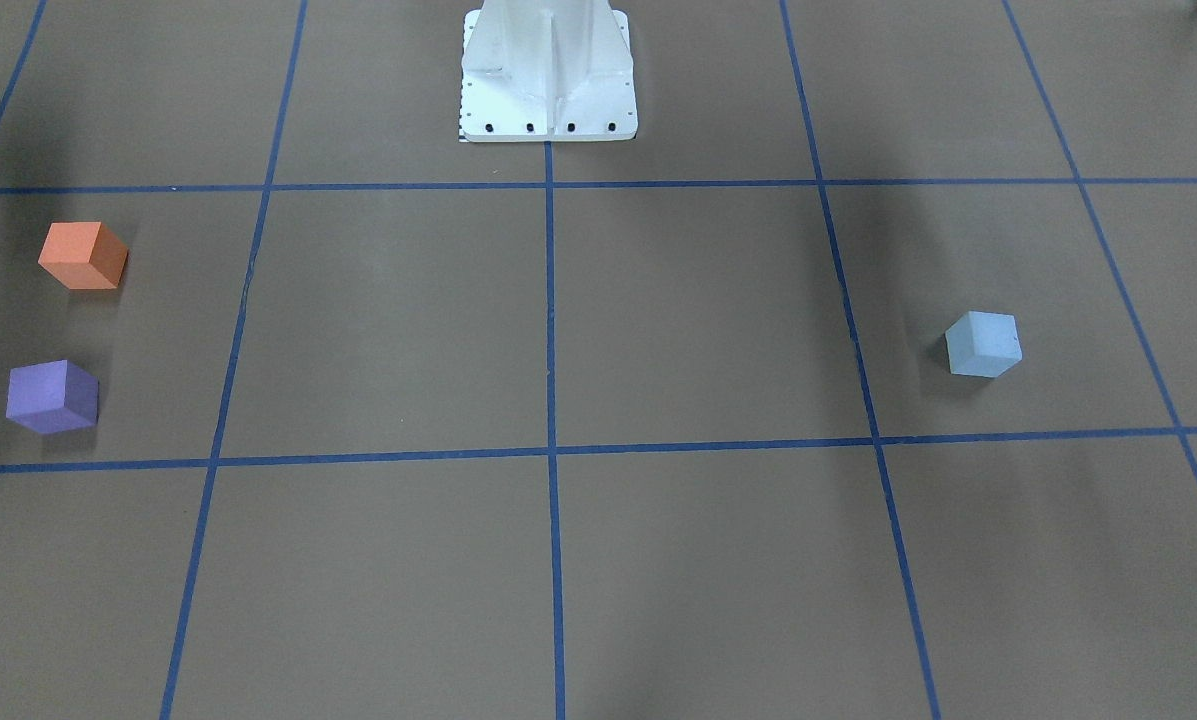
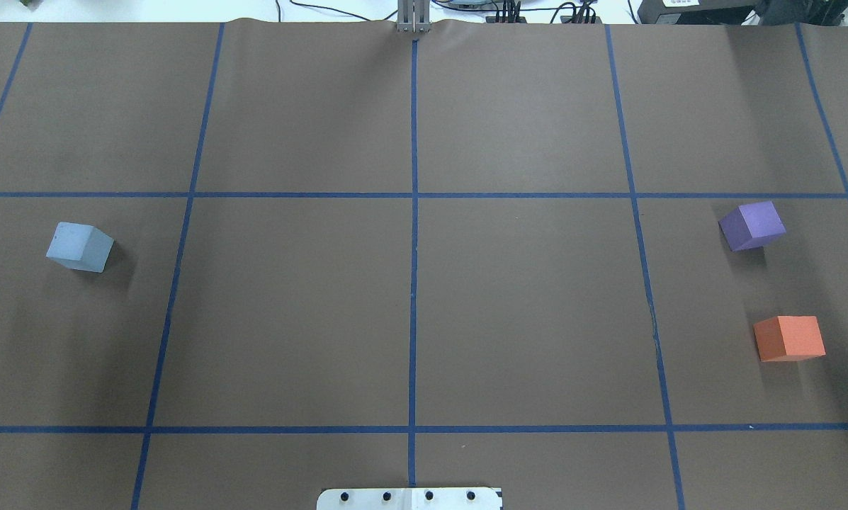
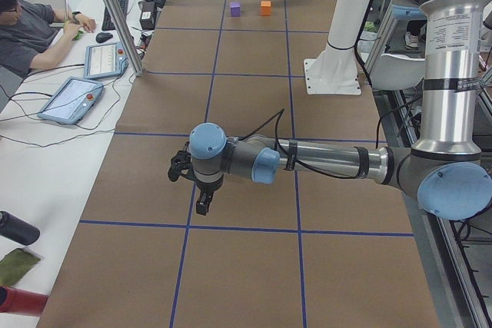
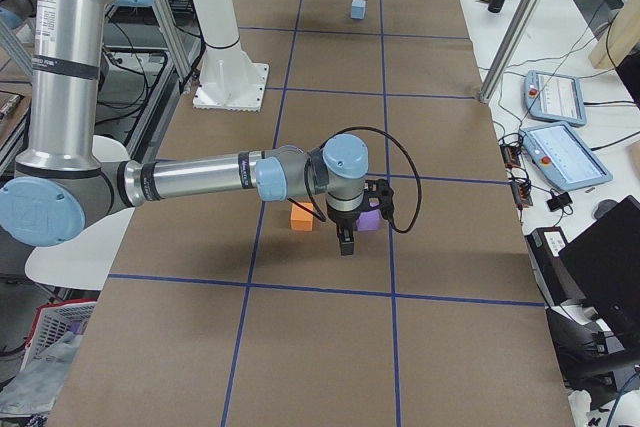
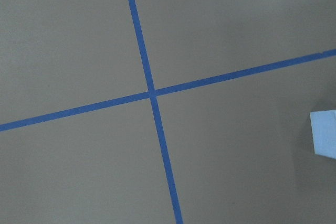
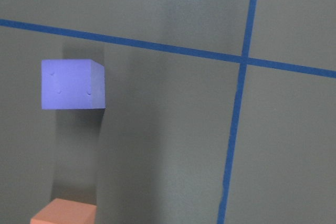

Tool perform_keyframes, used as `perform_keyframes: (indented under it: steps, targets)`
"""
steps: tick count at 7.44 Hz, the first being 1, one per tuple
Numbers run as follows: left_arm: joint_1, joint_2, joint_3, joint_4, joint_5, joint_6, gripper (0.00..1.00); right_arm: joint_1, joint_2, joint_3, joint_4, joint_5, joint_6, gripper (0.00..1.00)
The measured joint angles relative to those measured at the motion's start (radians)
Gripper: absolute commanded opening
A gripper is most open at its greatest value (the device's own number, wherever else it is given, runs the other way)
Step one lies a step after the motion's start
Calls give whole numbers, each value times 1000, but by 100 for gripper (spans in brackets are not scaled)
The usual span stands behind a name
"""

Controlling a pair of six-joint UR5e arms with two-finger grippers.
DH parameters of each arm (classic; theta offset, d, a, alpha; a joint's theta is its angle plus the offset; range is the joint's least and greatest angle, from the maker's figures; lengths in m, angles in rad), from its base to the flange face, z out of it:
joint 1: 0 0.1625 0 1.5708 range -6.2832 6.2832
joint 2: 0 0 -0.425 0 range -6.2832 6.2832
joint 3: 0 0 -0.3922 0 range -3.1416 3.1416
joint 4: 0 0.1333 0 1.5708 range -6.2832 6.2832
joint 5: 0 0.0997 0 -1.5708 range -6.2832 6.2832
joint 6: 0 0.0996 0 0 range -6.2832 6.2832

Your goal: Place blue block between orange and purple blocks

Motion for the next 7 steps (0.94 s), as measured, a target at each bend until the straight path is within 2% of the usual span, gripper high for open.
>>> perform_keyframes:
  steps: [1,3,5,7]
  targets:
    - [52,-1,3,-56,-8,-56,100,-35,1,0,57,-2,77,100]
    - [210,-24,5,-125,-3,-218,100,-73,2,0,101,-5,140,100]
    - [368,-41,9,-227,83,-461,100,-79,1,-1,107,-6,149,100]
    - [480,-64,13,-282,173,-605,100,-80,1,-1,108,-7,150,100]
